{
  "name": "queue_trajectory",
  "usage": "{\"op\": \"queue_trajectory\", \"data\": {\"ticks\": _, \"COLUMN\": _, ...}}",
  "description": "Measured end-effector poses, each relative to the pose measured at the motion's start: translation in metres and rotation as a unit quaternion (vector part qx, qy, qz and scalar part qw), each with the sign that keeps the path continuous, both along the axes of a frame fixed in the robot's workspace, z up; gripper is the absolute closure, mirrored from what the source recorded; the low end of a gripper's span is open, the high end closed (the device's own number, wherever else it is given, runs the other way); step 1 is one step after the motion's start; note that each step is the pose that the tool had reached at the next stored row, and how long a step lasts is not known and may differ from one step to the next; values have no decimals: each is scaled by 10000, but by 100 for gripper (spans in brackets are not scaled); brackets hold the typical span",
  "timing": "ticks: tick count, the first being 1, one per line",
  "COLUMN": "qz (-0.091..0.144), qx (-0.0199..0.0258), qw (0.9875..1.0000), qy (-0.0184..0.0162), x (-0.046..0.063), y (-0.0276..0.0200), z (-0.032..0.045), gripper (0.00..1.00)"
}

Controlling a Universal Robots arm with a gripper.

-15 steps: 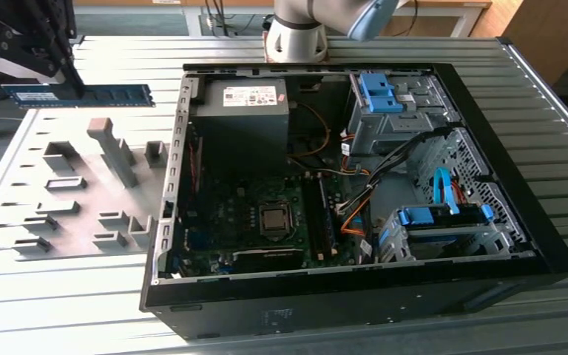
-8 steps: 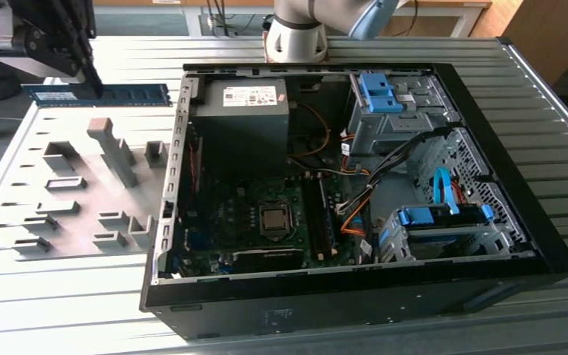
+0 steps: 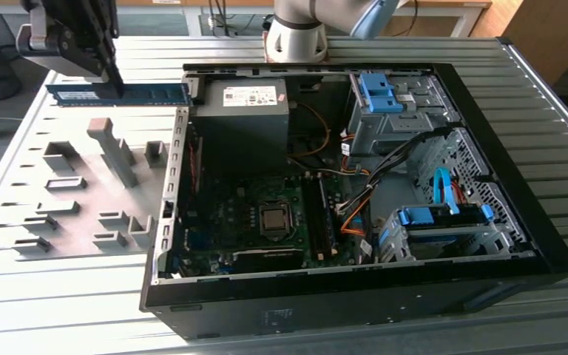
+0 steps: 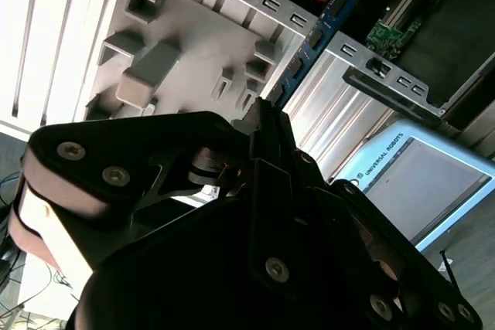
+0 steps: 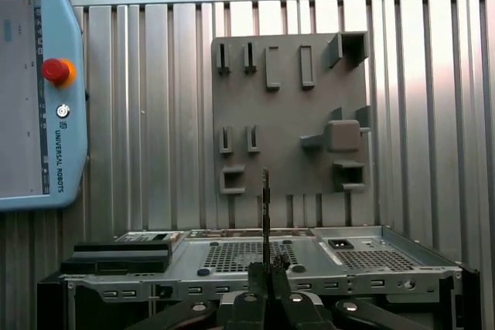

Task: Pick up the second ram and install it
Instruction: 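Pick up the second ram and move it above second insertion slot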

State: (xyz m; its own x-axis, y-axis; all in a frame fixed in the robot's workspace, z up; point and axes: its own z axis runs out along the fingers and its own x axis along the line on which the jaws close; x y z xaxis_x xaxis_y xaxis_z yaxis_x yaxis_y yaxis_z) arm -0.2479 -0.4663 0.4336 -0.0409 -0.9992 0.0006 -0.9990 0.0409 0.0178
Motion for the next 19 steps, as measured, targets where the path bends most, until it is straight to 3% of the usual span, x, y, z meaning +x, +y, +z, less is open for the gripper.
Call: {"op": "queue_trajectory", "data": {"ticks": 19, "qz": 0, "qx": 0, "qw": 10000, "qy": 0, "x": 512, "y": 0, "z": 0, "gripper": 86}}
